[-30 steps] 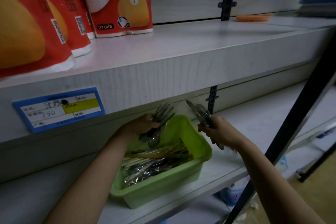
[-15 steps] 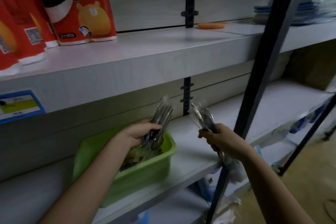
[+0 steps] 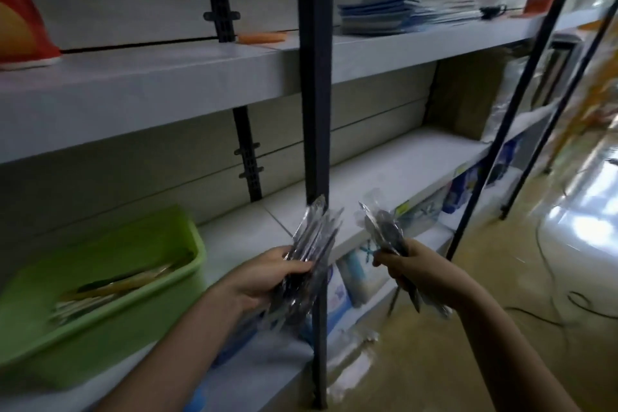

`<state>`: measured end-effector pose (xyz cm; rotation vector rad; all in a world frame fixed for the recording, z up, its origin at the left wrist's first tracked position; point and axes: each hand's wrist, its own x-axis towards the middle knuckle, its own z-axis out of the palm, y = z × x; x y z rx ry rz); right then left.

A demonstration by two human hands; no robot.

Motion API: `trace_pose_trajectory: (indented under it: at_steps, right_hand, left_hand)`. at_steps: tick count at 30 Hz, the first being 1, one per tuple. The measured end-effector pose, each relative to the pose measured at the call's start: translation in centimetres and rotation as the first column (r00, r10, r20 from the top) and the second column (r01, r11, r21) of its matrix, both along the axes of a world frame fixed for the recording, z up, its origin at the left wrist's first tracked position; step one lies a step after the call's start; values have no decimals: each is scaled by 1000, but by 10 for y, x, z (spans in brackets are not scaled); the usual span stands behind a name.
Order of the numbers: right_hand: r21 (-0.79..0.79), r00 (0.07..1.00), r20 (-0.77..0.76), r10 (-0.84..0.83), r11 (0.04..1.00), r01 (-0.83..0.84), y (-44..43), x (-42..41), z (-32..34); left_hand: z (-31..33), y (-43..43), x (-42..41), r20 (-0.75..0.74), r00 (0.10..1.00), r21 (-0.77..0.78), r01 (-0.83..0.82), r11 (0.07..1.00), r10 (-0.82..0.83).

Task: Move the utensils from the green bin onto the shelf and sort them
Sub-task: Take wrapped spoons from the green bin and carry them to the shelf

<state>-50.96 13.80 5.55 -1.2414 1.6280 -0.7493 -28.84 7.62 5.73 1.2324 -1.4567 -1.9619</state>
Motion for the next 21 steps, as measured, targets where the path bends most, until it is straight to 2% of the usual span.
trace_pose_trajectory:
  at_steps: [2, 4, 11, 16, 21]
  right_hand:
    - [8, 998, 12, -62, 998, 61, 6, -22, -4]
    - [13, 993, 19, -117, 993, 117, 11, -43, -8]
    - [27, 978, -1, -207, 978, 207, 18, -103, -16]
    - [24, 970, 4, -241, 970, 241, 16, -131, -20]
    - [5, 964, -1, -266, 964, 266, 4, -156, -25]
  left_hand:
    - [-5, -1, -28, 15, 999, -6, -49, 999, 49]
    - [-12, -2, -54, -8, 984, 0, -179, 984, 179]
    - [-33, 29, -131, -101, 888, 4, -451, 892, 449]
    - [-40, 55, -167, -134, 945, -8, -304, 953, 300]
    - [-40, 30, -203, -137, 961, -8, -245, 969, 242]
